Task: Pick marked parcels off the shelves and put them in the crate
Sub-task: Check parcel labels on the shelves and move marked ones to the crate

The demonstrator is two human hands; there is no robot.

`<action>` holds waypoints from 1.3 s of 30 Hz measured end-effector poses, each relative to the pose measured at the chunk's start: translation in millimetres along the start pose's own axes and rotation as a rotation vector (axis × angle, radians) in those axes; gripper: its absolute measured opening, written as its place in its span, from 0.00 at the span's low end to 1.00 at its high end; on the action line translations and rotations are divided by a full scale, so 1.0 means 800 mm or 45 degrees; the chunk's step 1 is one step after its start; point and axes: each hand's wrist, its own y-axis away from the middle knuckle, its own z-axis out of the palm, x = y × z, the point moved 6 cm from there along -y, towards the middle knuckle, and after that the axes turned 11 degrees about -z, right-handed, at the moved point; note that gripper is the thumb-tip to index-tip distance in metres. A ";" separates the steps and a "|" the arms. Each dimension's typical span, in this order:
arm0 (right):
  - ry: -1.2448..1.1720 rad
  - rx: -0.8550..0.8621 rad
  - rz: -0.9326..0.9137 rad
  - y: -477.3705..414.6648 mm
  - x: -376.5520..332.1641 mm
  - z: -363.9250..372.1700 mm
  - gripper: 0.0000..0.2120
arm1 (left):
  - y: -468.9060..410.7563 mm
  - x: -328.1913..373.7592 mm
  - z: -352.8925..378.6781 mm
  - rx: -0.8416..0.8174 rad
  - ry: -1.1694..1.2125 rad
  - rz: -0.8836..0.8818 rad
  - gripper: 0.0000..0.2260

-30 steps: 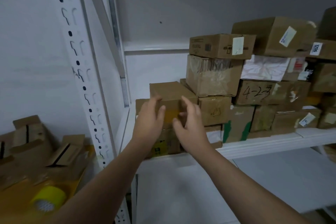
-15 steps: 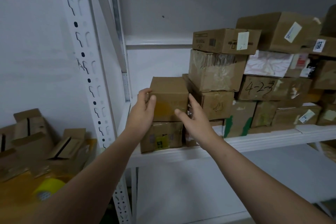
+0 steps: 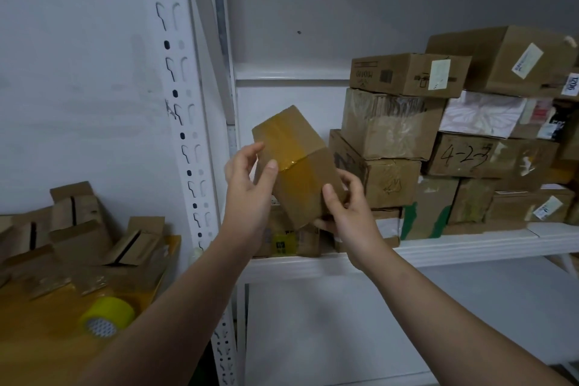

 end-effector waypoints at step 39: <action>-0.192 0.269 -0.107 0.029 0.004 -0.008 0.17 | 0.016 -0.054 -0.008 -0.343 0.164 -0.119 0.35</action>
